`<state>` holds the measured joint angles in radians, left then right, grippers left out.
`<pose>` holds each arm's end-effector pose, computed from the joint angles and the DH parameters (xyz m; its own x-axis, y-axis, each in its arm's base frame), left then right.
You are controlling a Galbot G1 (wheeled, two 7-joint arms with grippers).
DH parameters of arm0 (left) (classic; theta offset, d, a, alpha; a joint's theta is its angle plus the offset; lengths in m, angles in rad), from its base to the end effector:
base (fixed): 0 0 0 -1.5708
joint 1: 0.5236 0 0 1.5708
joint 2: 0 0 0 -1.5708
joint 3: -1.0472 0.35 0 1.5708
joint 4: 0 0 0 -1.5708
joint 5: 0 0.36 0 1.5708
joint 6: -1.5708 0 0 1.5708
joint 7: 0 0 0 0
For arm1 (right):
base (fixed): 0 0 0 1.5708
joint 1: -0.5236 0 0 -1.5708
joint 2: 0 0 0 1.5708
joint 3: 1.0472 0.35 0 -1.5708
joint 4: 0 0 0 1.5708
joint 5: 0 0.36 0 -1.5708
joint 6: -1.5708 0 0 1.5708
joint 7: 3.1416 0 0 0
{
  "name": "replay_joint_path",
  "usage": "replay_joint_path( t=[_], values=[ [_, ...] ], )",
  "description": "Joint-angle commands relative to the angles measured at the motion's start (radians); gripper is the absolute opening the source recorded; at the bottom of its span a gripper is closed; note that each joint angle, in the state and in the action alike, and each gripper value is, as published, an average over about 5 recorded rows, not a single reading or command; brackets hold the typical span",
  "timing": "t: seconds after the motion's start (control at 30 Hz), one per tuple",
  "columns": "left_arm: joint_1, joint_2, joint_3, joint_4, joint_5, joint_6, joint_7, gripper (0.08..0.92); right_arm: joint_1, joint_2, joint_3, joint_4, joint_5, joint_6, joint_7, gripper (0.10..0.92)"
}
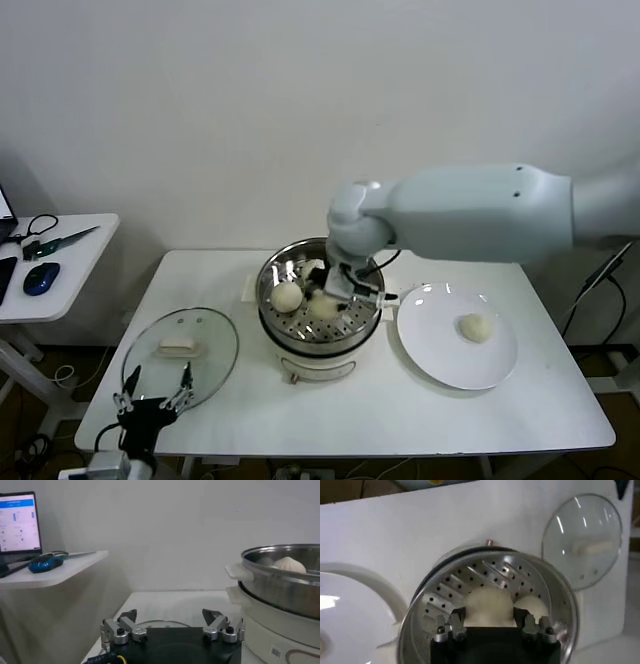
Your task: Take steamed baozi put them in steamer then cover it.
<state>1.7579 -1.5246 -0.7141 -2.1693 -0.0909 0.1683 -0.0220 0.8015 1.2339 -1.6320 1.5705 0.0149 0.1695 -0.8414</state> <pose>0.1271 0.0631 -0.3000 -0.9522 -0.1594 0.2606 -0.1450 0.9867 0.0738 0.4677 0.1676 -0.0732 -0.2013 -0.1702 0.9646 -0.1656 -0.9647 -0.2048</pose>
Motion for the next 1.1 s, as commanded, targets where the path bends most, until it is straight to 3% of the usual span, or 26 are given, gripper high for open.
replay_joint_path(
  t=[0.03, 0.27, 0.4, 0.53, 0.67, 0.87, 1.1],
  values=[
    [0.002, 0.000, -0.002, 0.003, 0.000, 0.000, 0.000, 0.823, -0.130, 0.049, 0.005, -0.026, -0.146, 0.037, 0.034, 0.645],
    [-0.005, -0.004, -0.003, 0.009, -0.001, 0.002, -0.001, 0.823, -0.138, 0.057, 0.014, -0.066, -0.168, 0.042, 0.034, 0.650],
    [-0.007, -0.006, -0.003, 0.010, -0.001, 0.002, -0.001, 0.823, -0.090, 0.040, 0.032, -0.069, -0.141, 0.059, 0.022, 0.722],
    [-0.006, -0.006, -0.003, 0.010, -0.001, 0.001, -0.001, 0.823, 0.017, -0.005, 0.044, -0.088, -0.023, 0.095, -0.019, 0.806],
    [-0.004, -0.005, -0.003, 0.009, 0.000, 0.001, -0.001, 0.823, 0.154, -0.088, 0.000, -0.137, 0.190, 0.110, -0.092, 0.821],
    [-0.005, -0.004, -0.001, 0.006, 0.000, 0.001, -0.001, 0.823, 0.291, -0.307, -0.176, -0.236, 0.524, -0.046, -0.216, 0.823],
    [-0.009, 0.009, -0.002, 0.011, -0.009, -0.006, -0.001, 0.823, 0.127, -0.590, -0.221, -0.306, 0.508, -0.281, -0.162, 0.823]
  ],
)
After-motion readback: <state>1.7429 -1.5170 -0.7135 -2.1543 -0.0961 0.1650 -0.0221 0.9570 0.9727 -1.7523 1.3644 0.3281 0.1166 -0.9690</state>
